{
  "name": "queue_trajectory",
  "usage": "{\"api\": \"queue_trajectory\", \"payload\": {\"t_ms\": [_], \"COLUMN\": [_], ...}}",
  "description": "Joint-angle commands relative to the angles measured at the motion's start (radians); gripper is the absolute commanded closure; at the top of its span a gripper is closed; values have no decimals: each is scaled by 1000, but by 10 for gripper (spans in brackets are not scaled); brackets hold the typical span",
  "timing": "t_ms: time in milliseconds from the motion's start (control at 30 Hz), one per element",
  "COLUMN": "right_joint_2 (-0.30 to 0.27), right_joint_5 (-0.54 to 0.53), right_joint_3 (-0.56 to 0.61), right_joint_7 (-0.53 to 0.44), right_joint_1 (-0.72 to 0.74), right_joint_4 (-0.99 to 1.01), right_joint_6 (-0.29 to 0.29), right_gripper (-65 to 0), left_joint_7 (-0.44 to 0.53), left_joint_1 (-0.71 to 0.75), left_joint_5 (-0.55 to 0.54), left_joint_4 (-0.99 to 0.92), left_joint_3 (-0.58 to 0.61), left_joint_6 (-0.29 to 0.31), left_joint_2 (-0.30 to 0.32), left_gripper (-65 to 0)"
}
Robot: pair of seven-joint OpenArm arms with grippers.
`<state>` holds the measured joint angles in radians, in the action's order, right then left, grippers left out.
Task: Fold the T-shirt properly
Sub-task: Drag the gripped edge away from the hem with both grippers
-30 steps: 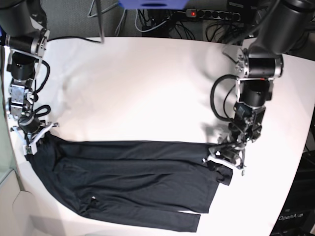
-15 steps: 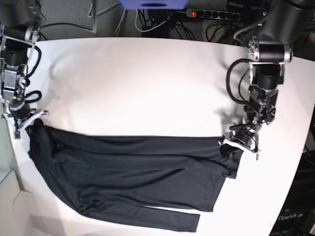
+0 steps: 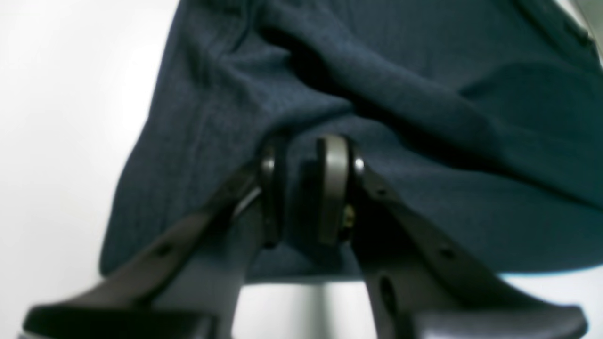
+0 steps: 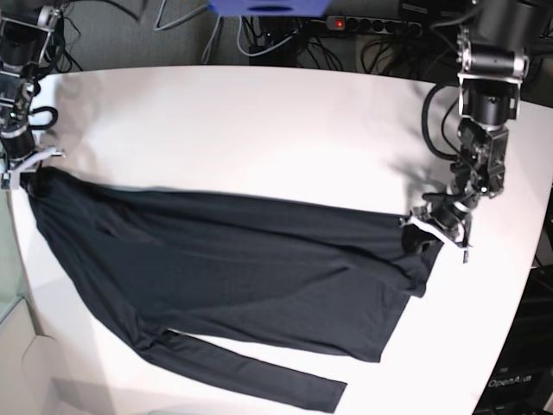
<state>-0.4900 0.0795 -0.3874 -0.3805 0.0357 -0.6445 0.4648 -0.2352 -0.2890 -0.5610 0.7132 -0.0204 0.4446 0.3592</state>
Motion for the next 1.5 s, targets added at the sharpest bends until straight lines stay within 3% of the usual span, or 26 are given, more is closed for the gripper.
{"api": "queue_trajectory", "payload": {"t_ms": [0,233,533,633,667,733,800,933,1167,1333,1467], "right_joint_2": [-6,-6,-5,-6,-5,-3,11,38,115,178,227], "right_joint_5": [79,79,78,78,78,78,78,78,81,82,82], "right_joint_3": [-2,-5,-5,-52,-78,-118,-169,-288,-420,-445,-442], "right_joint_7": [166,94,-30,-85,-105,-130,-127,-124,-120,-111,16], "right_joint_1": [-36,-122,-213,-244,-248,-251,-245,-244,-254,-254,-224], "right_joint_4": [22,22,24,24,24,24,24,-11,-194,-389,-561], "right_joint_6": [-5,-5,-5,-5,-1,64,139,233,233,233,233], "right_gripper": [0,0,0,0,0,0,0,0,0,0,0], "left_joint_7": [-145,-214,-218,-220,-220,-220,-220,-220,-220,-220,-220], "left_joint_1": [43,187,371,446,471,535,572,607,600,575,571], "left_joint_5": [74,71,69,69,69,69,72,75,71,71,71], "left_joint_4": [15,199,369,426,449,494,535,593,612,612,604], "left_joint_3": [3,0,-2,-45,-69,-117,-146,-163,-164,-164,-164], "left_joint_6": [-59,-59,-59,-59,-59,-59,-59,-59,-59,-60,-60], "left_joint_2": [21,65,97,99,99,97,94,97,97,94,91], "left_gripper": [-126,-126,-126,-126,-126,-126,-126,-126,-126,-126,-126]}}
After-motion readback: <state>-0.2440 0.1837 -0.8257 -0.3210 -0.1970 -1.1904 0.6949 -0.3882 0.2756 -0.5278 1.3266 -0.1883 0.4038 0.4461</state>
